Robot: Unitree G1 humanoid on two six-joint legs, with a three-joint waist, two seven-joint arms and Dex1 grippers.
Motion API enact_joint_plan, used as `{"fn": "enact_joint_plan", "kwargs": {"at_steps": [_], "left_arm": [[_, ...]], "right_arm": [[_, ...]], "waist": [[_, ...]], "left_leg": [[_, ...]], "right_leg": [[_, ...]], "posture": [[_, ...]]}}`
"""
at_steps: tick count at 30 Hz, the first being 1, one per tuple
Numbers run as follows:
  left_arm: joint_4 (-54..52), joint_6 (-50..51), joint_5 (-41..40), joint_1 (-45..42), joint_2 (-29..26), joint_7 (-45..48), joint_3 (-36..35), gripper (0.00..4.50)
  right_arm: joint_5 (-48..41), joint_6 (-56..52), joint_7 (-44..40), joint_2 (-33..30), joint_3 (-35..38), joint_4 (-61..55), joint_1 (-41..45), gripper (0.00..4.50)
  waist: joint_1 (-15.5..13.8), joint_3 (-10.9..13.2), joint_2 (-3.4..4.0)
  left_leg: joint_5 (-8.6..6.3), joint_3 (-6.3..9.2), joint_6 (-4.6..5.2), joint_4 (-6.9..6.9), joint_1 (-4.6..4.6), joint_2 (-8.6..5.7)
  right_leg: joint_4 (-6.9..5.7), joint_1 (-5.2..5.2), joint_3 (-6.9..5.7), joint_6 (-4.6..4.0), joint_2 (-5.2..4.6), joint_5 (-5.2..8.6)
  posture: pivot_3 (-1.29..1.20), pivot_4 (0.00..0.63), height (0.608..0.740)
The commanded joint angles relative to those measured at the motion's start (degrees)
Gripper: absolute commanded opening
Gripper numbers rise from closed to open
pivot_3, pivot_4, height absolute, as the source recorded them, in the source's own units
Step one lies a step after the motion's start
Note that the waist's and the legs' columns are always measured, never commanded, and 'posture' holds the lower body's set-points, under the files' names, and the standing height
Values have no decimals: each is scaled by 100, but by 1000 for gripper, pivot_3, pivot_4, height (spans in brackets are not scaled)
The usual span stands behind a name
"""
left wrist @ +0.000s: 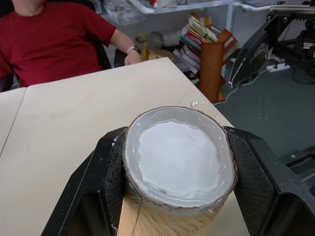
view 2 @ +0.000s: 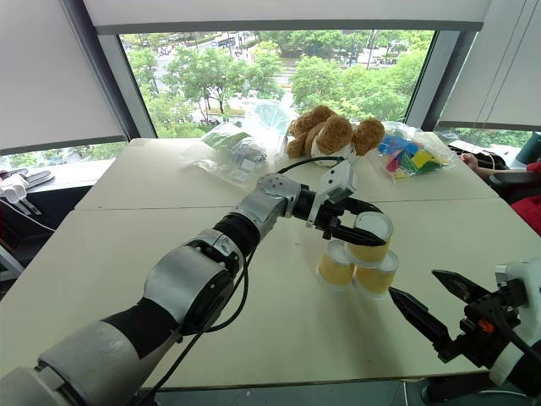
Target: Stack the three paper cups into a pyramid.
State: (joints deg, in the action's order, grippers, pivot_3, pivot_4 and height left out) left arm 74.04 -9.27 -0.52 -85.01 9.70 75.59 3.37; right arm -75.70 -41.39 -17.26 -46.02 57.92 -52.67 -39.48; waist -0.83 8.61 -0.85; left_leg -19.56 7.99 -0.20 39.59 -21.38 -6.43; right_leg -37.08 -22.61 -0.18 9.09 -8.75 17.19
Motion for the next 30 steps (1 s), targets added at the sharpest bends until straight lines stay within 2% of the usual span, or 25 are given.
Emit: {"fn": "enact_joint_plan", "kwargs": {"at_steps": [1,9,18,20,23,30], "left_arm": [[-21,-59,90,27,19,-62,19,2379],[-47,302,-103,-20,-35,197,-175,2379],[-47,205,21,46,19,129,-93,2379],[-36,134,95,37,44,-26,-48,3410],[-24,78,157,15,77,-106,-21,4436],[-25,149,84,-37,103,-21,-118,4436]], "right_arm": [[-25,150,8,8,48,-160,-44,4500],[250,165,172,-137,-357,20,344,4500],[326,124,176,-166,-390,52,428,4500],[330,126,216,-169,-414,44,454,4500],[320,128,265,-168,-447,28,481,4500],[341,155,274,-106,-475,-10,435,4500]], "waist": [[0,0,0],[7,-1,1],[7,-1,1],[6,-1,1],[6,-1,2],[5,-1,2]], "left_leg": [[0,0,0,0,0,0],[0,0,0,0,0,-5],[0,0,0,3,0,-6],[0,0,0,3,1,-5],[0,0,0,3,0,-5],[0,0,0,4,-1,-5]], "right_leg": [[0,0,0,0,0,0],[-1,0,0,0,2,0],[-1,2,0,0,2,0],[-1,3,0,0,2,0],[-1,2,0,0,1,0],[-1,1,0,0,1,0]], "posture": [[0,150,740],[0,150,740],[0,150,740],[0,150,740],[0,150,740],[0,150,740]]}}
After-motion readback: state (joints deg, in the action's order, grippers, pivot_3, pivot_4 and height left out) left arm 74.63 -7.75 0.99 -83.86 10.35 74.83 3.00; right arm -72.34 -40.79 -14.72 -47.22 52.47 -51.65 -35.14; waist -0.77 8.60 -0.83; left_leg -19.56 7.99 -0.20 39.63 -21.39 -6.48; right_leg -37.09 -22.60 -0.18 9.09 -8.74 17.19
